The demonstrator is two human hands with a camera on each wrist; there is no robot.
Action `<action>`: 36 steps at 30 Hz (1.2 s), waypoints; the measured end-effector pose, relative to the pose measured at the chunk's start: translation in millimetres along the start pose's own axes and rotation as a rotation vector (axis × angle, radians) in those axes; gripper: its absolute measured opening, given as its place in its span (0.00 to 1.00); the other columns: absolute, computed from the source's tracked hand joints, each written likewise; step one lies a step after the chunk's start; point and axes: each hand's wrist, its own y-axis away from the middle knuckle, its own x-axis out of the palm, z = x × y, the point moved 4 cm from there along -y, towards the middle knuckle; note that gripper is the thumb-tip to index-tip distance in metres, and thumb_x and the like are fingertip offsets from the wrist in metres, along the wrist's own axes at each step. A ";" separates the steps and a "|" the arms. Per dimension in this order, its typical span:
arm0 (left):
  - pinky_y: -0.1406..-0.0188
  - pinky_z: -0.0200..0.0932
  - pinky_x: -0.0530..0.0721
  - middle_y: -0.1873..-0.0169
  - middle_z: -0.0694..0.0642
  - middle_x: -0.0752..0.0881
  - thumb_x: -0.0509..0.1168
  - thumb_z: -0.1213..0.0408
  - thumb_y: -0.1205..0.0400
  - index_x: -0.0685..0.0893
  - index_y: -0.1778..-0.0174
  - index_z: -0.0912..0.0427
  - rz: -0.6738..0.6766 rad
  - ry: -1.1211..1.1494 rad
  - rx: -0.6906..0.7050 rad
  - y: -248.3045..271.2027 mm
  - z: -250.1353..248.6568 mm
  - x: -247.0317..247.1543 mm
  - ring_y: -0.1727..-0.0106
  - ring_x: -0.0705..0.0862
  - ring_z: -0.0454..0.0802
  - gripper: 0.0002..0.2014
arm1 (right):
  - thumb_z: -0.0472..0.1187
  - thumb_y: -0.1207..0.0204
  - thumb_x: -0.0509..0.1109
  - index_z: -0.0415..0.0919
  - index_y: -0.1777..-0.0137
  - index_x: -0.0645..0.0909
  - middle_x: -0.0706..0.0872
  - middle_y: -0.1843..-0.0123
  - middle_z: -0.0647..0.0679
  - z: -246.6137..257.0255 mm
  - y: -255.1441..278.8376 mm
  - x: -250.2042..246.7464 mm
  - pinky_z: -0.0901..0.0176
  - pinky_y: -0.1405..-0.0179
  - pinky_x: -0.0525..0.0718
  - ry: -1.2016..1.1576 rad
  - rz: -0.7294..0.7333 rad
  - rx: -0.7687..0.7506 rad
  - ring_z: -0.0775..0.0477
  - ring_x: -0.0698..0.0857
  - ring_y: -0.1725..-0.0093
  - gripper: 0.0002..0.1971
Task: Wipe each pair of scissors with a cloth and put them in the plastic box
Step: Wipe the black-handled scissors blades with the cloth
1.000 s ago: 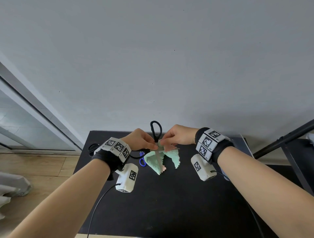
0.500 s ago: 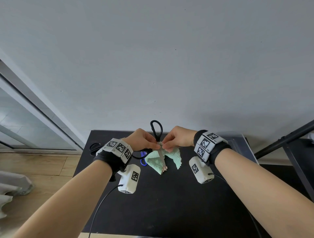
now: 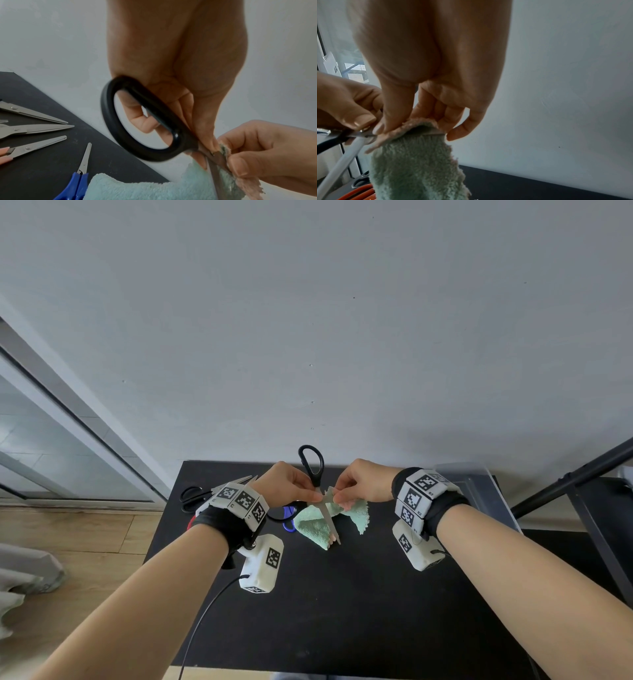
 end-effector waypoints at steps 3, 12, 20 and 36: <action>0.64 0.22 0.76 0.67 0.51 0.87 0.76 0.62 0.27 0.92 0.56 0.62 -0.001 0.004 0.010 -0.5 -1.7 -0.9 0.64 0.80 0.41 0.07 | 0.46 0.24 0.72 0.42 0.54 0.88 0.86 0.61 0.52 -1.8 1.1 -1.0 0.59 0.51 0.79 0.017 -0.005 -0.002 0.54 0.81 0.59 0.08; 0.58 0.29 0.77 0.66 0.52 0.87 0.76 0.62 0.27 0.92 0.55 0.63 0.006 0.011 0.006 0.7 1.4 -3.8 0.63 0.79 0.42 0.09 | 0.47 0.25 0.73 0.44 0.57 0.88 0.84 0.63 0.51 -7.5 5.9 -6.9 0.59 0.57 0.75 0.048 -0.021 0.002 0.53 0.78 0.61 0.07; 0.56 0.31 0.77 0.66 0.51 0.87 0.76 0.61 0.26 0.92 0.54 0.62 0.015 -0.010 0.008 2.3 2.1 -7.3 0.62 0.79 0.43 0.09 | 0.49 0.26 0.74 0.45 0.52 0.89 0.81 0.65 0.57 -11.5 7.9 -13.4 0.67 0.64 0.70 0.069 -0.028 0.015 0.57 0.74 0.65 0.10; 0.41 0.46 0.81 0.56 0.62 0.90 0.77 0.54 0.30 0.93 0.59 0.59 0.135 -0.108 -0.060 2.9 16.3 -9.0 0.57 0.85 0.49 0.12 | 0.47 0.26 0.75 0.48 0.62 0.88 0.88 0.63 0.50 -20.6 11.0 -30.0 0.66 0.56 0.75 -0.023 -0.089 -0.017 0.58 0.80 0.63 0.05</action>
